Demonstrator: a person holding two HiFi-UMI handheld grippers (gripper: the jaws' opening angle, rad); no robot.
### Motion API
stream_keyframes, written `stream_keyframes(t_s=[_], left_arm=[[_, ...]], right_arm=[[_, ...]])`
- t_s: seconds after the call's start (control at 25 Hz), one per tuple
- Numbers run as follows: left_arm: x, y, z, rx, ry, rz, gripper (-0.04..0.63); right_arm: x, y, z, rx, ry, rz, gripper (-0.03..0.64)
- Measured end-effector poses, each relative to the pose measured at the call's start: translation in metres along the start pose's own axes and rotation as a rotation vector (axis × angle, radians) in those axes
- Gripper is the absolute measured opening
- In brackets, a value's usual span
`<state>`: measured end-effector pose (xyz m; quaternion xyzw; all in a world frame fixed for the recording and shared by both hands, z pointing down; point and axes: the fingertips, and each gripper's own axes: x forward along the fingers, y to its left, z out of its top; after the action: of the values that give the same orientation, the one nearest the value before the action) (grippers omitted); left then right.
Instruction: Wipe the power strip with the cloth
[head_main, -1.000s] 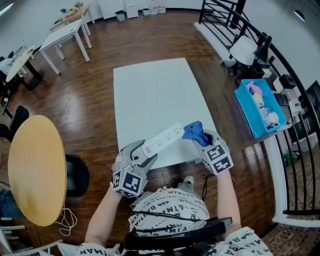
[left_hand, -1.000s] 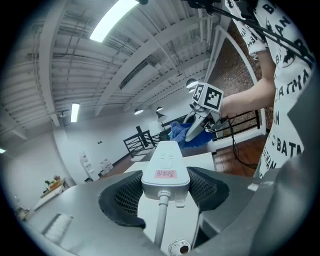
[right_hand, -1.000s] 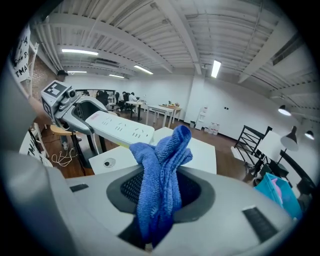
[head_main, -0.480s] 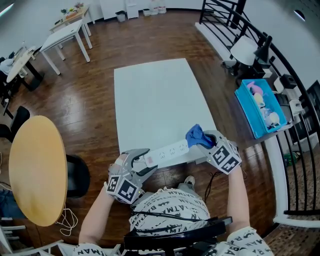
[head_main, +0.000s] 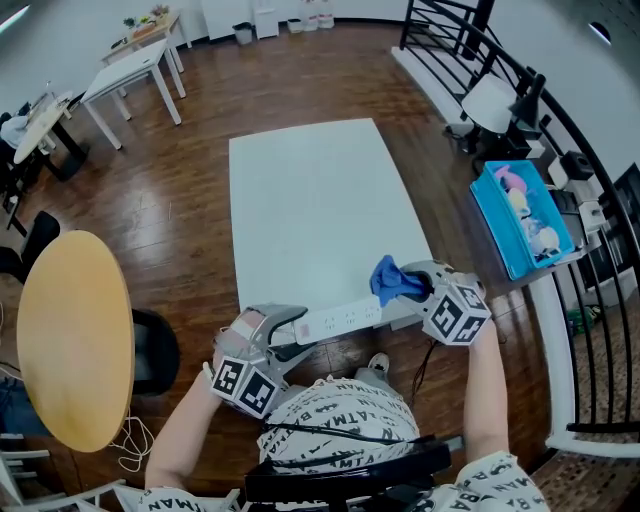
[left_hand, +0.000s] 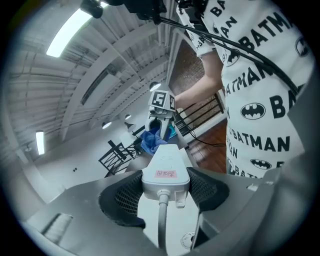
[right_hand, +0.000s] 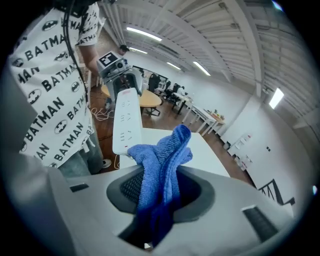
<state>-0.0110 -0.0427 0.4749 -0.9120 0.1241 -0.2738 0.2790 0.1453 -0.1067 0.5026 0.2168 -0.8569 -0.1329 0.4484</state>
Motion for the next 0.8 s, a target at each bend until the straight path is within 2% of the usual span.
stream_keyframes(t_s=[0.12,0.32,0.64,0.8], left_arm=[[0.004,-0.003,0.002,0.072,0.016,-0.026,0.282],[0.007,-0.007,0.005,0.119,0.018,-0.054,0.282],[0.015,-0.020,0.003,0.325,0.063,-0.113,0.282],[0.021,-0.024,0.006,0.338,0.058,-0.129,0.282]], right_arm=[[0.001,0.002,-0.001,-0.065,0.027,0.044,0.137],[0.005,0.004,-0.003,-0.087,0.050,0.077,0.137],[0.012,0.023,-0.001,-0.253,0.149,0.185,0.137],[0.014,0.026,0.016,-0.299,0.138,0.201,0.137]])
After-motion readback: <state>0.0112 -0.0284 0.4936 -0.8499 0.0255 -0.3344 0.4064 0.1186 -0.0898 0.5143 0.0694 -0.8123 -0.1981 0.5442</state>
